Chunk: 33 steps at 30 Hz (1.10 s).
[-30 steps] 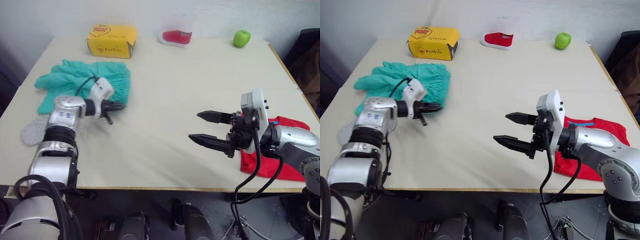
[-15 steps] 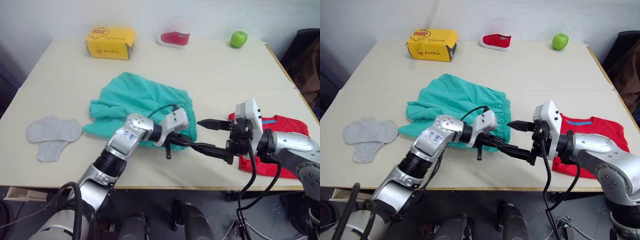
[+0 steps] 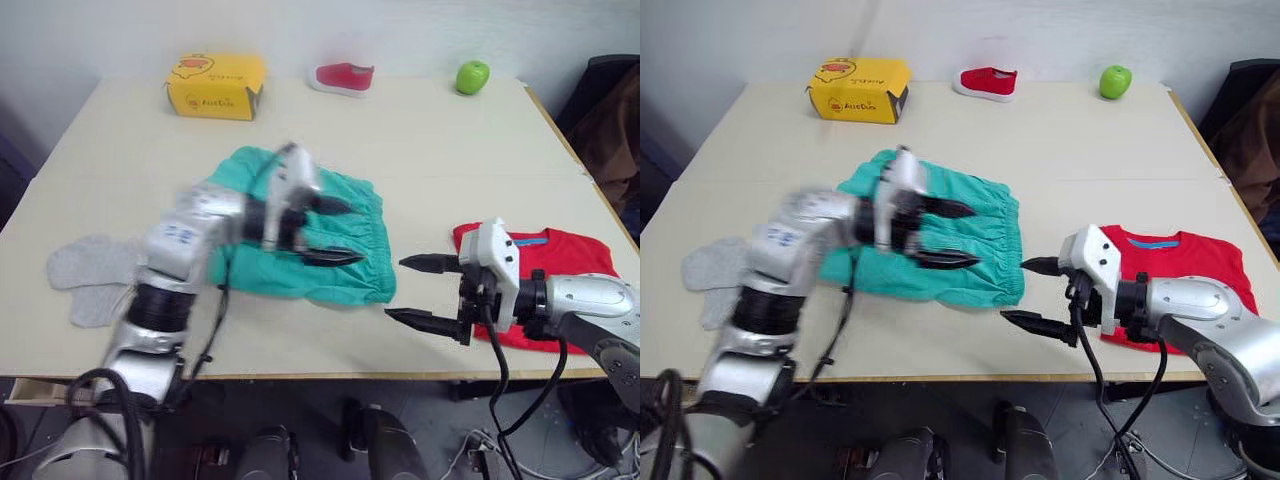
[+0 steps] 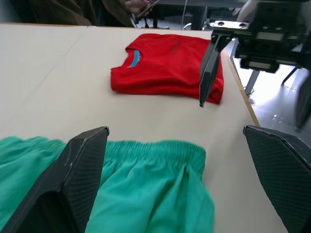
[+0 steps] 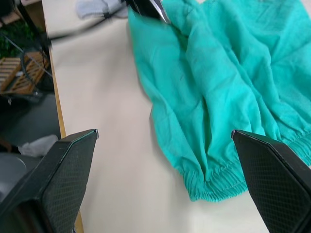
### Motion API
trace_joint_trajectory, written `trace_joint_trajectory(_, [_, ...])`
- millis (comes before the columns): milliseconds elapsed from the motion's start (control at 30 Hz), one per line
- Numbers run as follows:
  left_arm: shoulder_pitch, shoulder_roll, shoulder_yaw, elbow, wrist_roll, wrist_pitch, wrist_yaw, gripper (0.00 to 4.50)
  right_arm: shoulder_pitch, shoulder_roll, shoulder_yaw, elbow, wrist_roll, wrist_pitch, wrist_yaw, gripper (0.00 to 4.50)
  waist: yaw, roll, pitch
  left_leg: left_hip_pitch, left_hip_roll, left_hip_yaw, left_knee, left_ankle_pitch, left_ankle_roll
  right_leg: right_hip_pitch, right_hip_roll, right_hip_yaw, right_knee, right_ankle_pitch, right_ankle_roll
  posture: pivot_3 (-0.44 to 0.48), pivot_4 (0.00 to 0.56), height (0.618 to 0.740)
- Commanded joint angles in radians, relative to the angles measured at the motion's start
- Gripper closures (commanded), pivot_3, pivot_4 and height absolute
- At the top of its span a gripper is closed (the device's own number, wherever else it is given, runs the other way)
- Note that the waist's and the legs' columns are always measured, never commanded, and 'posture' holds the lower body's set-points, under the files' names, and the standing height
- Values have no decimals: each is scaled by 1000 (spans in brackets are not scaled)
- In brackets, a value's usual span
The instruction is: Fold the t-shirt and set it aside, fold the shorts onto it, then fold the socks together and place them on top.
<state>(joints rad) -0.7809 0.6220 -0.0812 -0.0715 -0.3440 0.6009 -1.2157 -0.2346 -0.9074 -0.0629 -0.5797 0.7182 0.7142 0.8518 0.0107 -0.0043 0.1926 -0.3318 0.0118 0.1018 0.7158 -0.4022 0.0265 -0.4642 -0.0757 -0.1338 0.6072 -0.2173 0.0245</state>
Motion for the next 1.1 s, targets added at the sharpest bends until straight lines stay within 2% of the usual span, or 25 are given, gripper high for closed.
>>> trace_joint_trajectory(33, [126,145,8,3,67,-159,-72,29,-8,-20,60,10,-112,-99,50,0,0,0,0,0,0,0,0,0,0,0,0,0,0,0,0,0,150,740])
trace_joint_trajectory(133, [279,295,22,80,192,-385,-62,29,-27,4,127,48,-212,-183,64,0,1,0,0,0,0,0,0,0,0,0,0,-1,-1,0,0,0,150,740])
trace_joint_trajectory(267, [378,366,35,183,300,-577,29,29,-75,51,207,127,-335,-276,61,0,13,0,0,-2,0,-1,1,0,0,0,-1,-2,-1,0,0,0,150,740])
trace_joint_trajectory(500, [333,336,26,338,394,-738,185,29,-116,121,324,230,-517,-419,67,0,13,0,0,-2,0,-1,1,-1,1,0,-2,-2,0,0,0,0,150,740])
trace_joint_trajectory(733, [312,316,3,414,421,-774,202,29,-126,183,353,316,-601,-485,64,0,10,0,0,0,0,1,1,-1,1,0,-2,-2,2,0,0,0,150,740])
trace_joint_trajectory(867, [271,285,-5,502,443,-788,242,919,-147,211,362,386,-664,-529,47,921,12,1,0,1,0,1,1,-1,1,0,-2,-1,3,0,0,0,150,740])
trace_joint_trajectory(1100, [241,270,-26,585,456,-827,256,3126,-158,238,350,474,-728,-597,19,3469,8,1,0,3,0,3,1,-1,1,0,-2,0,5,0,-1,0,150,740])
